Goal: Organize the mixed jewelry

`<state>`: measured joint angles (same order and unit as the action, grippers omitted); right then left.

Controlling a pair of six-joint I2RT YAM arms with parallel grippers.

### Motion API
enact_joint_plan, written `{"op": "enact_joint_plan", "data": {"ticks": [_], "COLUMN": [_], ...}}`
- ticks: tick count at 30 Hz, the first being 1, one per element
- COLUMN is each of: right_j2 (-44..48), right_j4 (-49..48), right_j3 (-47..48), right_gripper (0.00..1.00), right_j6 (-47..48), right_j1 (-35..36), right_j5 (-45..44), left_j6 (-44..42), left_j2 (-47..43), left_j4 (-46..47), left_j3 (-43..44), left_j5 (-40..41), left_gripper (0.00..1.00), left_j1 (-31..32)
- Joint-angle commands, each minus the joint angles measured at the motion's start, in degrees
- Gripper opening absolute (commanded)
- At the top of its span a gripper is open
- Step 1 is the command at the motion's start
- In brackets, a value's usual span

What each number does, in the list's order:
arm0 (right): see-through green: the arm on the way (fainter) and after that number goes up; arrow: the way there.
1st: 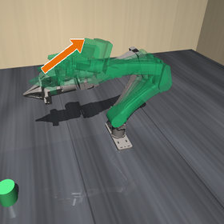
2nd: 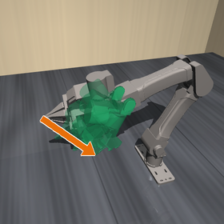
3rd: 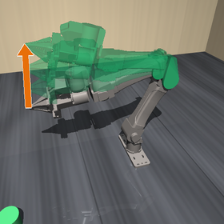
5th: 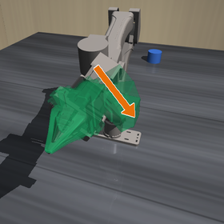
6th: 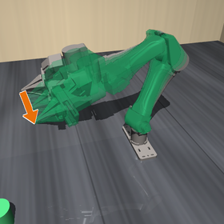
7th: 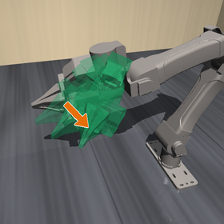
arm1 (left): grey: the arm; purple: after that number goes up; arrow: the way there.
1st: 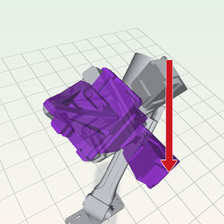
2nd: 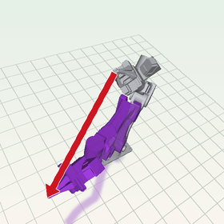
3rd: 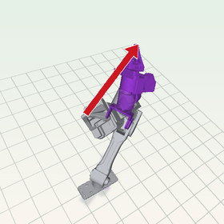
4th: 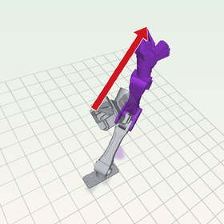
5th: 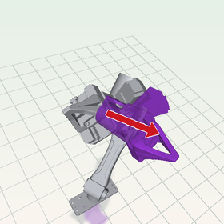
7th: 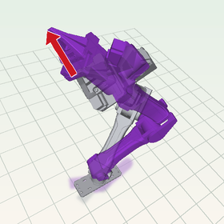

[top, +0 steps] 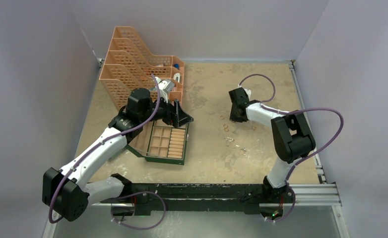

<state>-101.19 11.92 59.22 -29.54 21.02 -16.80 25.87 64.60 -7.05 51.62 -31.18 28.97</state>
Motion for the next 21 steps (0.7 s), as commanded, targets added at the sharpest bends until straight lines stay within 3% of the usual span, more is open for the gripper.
{"op": "enact_joint_plan", "data": {"ticks": [1,11,21], "right_j2": [1.0,12.1,19.3], "right_j4": [0.7,-8.8,-23.4], "right_j3": [-1.3,-7.7,-17.8], "right_gripper": [0.0,0.0,0.0], "right_j6": [-0.6,-4.5,-10.9], "right_j1": [0.5,1.1,2.7], "right_j5": [-0.2,3.1,8.3], "left_j6": [-0.2,1.2,10.4], "left_j2": [0.1,5.5,6.5], "left_j4": [0.3,-3.0,-4.1], "left_j3": [0.6,4.1,3.4], "left_j5": [0.7,-0.4,-0.4], "left_gripper": [0.77,0.83,0.82], "left_j1": [0.3,0.3,0.3]}}
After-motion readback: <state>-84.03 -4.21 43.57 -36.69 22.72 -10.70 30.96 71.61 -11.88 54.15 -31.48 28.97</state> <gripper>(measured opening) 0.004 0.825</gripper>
